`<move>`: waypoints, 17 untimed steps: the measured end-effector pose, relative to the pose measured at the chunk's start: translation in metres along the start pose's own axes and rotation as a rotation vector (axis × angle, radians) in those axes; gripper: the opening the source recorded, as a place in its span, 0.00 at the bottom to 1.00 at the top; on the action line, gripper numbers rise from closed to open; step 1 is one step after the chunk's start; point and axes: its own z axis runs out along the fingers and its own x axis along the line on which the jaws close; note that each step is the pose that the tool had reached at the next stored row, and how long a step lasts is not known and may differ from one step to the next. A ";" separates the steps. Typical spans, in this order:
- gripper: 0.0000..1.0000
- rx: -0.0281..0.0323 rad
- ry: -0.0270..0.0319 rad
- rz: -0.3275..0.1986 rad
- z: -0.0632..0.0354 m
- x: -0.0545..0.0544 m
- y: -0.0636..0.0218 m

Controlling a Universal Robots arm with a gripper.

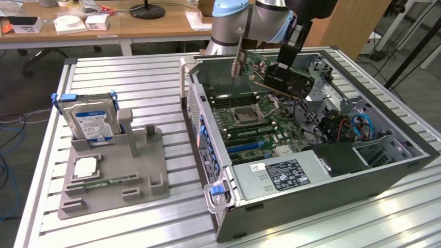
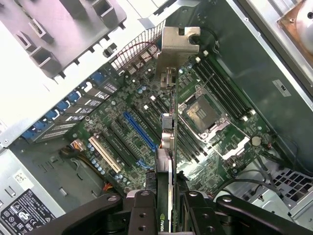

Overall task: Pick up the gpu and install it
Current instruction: 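Insert the gpu into the slot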

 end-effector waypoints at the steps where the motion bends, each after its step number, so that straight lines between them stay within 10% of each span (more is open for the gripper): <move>1: 0.26 -0.0001 0.0001 -0.002 0.0000 0.000 0.0000; 17: 0.26 -0.0010 0.0019 -0.044 0.0000 0.000 0.0000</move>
